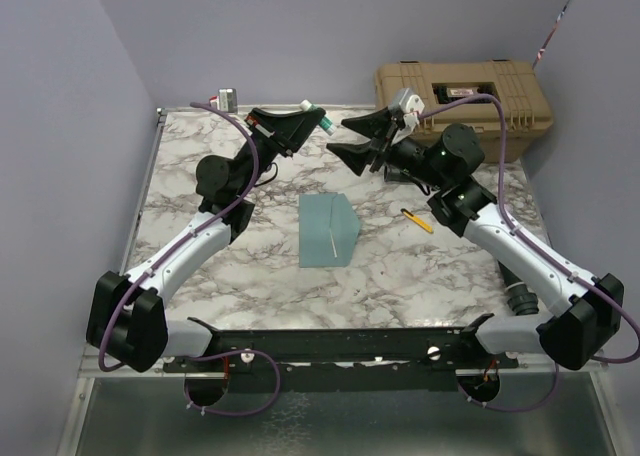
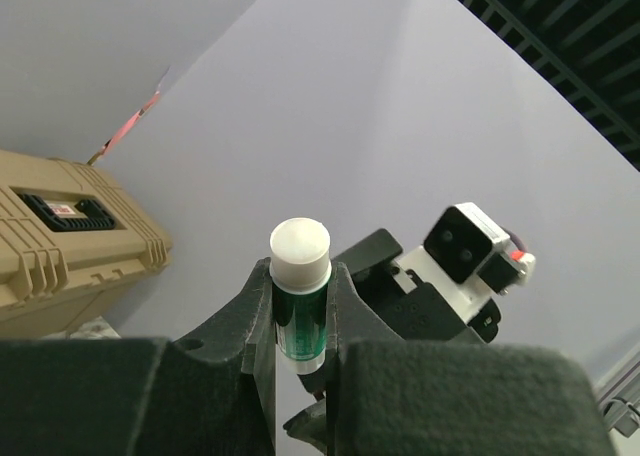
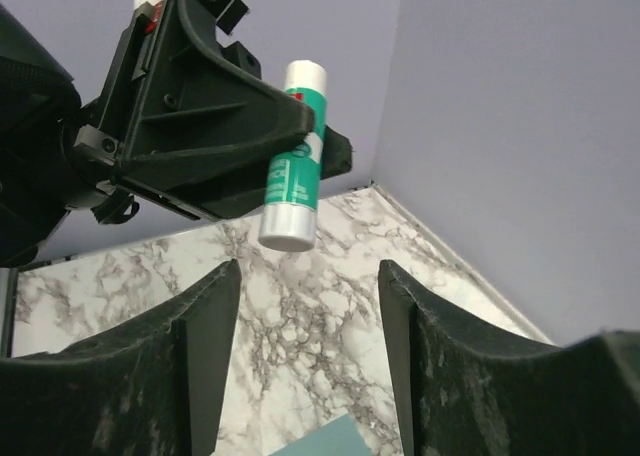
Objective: Place the letter into the envelope and seal it
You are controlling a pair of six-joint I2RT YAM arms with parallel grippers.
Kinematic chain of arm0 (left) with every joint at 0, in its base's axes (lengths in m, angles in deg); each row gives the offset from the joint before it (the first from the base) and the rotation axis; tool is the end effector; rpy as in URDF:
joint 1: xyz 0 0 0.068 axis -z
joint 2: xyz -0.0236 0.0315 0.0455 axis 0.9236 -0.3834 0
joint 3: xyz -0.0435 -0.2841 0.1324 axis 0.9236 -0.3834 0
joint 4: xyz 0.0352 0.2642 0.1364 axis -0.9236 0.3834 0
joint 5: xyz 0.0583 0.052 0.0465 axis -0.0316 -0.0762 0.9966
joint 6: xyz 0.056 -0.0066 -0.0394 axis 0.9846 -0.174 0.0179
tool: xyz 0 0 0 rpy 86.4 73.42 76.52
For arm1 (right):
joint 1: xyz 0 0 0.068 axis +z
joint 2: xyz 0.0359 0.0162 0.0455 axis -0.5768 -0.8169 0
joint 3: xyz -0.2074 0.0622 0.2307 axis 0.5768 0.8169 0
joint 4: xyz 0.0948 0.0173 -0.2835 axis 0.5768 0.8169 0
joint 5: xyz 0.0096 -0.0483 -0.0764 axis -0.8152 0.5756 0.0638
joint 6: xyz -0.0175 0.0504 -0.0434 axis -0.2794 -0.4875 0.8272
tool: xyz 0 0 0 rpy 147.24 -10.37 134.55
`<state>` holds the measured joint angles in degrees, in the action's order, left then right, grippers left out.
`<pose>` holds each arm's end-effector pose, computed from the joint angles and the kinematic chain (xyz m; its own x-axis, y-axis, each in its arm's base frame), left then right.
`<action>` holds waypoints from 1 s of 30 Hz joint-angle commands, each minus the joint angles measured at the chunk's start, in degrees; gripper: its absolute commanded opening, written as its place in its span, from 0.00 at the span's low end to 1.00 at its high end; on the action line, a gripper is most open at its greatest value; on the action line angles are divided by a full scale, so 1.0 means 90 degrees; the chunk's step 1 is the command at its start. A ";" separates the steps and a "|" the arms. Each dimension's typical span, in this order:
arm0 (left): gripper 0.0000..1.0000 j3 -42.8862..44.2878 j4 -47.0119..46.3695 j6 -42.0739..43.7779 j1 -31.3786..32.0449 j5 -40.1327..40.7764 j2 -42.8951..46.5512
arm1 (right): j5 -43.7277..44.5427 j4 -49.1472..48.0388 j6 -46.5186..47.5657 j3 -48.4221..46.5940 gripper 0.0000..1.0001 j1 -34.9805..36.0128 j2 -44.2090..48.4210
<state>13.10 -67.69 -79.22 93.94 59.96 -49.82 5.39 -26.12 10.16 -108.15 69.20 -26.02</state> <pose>0.2899 -0.1631 0.4416 -0.3921 -0.7877 -0.4752 0.7304 0.0475 -0.6814 0.2717 0.2152 0.4698 0.1782 0.1571 -0.9714 -0.8818 0.4636 -0.0868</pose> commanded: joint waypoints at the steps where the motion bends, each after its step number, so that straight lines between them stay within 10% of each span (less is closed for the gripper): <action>1: 0.00 -0.0084 0.0026 0.0039 0.0010 0.0020 0.0205 | 0.0826 -0.0328 0.1515 0.0162 0.58 0.0316 0.0201; 18: 0.00 -0.0118 0.0041 0.0074 0.0011 -0.0088 0.0241 | 0.0756 -0.0668 0.1492 -0.0026 0.45 0.0631 -0.0026; 30: 0.00 -0.0154 0.0030 0.0365 0.0015 -0.0225 0.0319 | 0.0806 -0.0556 -0.0189 -0.0363 0.01 0.0641 -0.0154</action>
<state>12.77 -67.12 -78.59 93.72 59.96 -48.94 11.71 -30.82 19.63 -108.08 74.66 -26.89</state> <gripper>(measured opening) 0.150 0.064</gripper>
